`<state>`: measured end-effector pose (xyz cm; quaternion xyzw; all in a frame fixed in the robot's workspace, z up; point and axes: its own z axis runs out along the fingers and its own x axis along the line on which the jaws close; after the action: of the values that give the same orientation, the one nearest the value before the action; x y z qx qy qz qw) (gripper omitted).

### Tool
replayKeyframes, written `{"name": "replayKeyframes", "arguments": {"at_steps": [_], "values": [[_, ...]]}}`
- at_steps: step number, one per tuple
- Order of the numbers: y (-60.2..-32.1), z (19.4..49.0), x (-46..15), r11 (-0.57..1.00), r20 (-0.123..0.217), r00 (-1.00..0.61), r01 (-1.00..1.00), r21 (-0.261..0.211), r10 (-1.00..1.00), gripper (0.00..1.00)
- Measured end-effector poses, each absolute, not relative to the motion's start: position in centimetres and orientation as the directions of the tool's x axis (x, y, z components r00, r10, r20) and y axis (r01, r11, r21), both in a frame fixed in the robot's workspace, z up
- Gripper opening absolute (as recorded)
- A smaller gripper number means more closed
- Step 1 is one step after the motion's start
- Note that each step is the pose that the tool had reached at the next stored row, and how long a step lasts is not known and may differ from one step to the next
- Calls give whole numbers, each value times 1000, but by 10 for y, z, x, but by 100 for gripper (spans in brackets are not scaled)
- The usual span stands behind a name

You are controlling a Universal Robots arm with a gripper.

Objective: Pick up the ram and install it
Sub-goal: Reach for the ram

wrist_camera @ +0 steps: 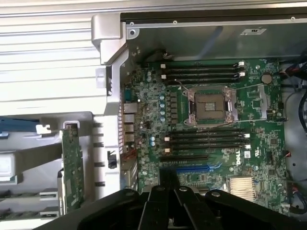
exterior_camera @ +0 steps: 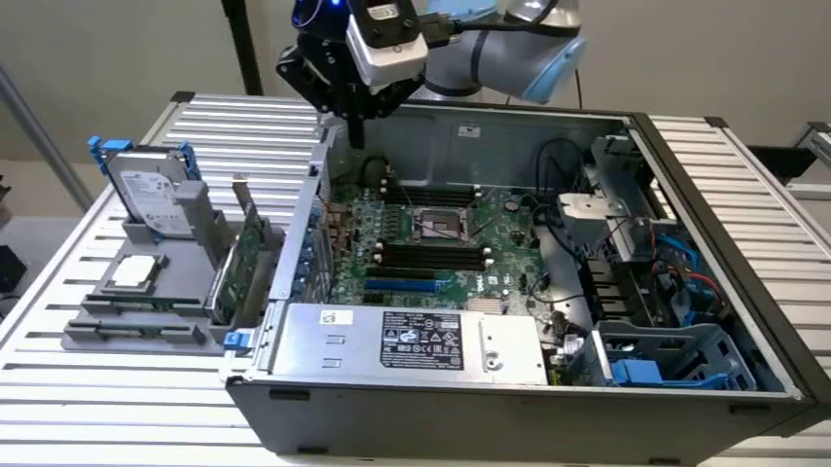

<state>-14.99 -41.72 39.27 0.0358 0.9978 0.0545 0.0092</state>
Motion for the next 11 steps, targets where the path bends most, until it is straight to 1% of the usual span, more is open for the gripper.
{"name": "replayKeyframes", "arguments": {"at_steps": [11], "values": [[-428,390,-200,991,-15,-997,71,109,73,0]]}}
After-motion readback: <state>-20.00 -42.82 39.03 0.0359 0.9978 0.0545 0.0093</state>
